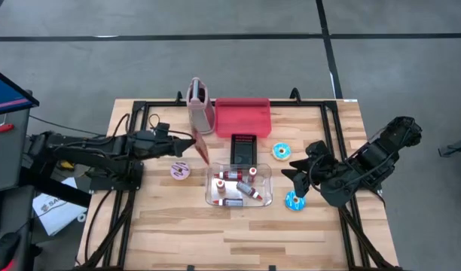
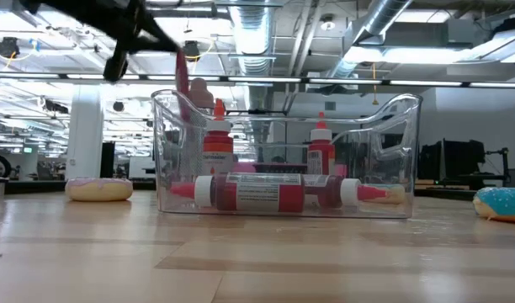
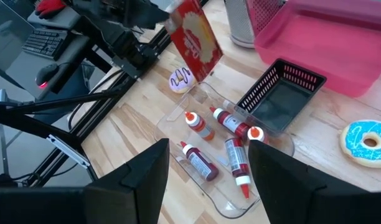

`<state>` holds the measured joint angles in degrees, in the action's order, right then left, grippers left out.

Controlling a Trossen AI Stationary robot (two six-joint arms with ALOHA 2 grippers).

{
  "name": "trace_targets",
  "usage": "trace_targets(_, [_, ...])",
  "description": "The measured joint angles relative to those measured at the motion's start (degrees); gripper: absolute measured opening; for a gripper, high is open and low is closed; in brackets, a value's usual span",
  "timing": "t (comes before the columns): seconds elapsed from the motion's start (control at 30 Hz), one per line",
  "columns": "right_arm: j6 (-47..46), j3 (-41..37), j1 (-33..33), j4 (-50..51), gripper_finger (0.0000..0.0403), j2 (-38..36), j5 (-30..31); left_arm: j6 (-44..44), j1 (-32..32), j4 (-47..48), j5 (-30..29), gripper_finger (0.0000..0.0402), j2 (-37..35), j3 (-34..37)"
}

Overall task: Pick & Place Food Item
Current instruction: Put the red popcorn bag into the red bin

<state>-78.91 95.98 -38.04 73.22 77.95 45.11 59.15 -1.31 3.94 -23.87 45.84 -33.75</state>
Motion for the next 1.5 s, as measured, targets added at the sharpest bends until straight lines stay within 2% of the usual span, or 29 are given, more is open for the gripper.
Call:
trace_targets(0.13, [0.0,0.0,-0.9,0.0,0.0212,0.0,1.6,-3.5,-2.5,-2.2,-1.9,0.0,4.1,-5.9])
trace_targets(0.43, [-0.3,0.0,-2.4,0.0,0.0212,0.0,3.5,-15.3,-2.7,-2.0,-1.9,0.0,20.6,-23.3])
trace_targets(0.63, [-0.6,0.0,-3.5,-0.2,0.0212,0.0,5.2,-20.0,0.5,-2.9,1.5,0.0,29.3,-32.5])
trace_targets(1.03, [-0.6,0.0,-4.0,0.3,0.0212,0.0,6.1,-24.0,9.0,-3.8,5.1,0.0,41.1,-39.5])
trace_targets(1.5, [-0.7,0.0,-3.9,1.1,0.0212,0.0,6.5,-24.7,15.7,-8.5,4.7,0.0,51.5,-44.6])
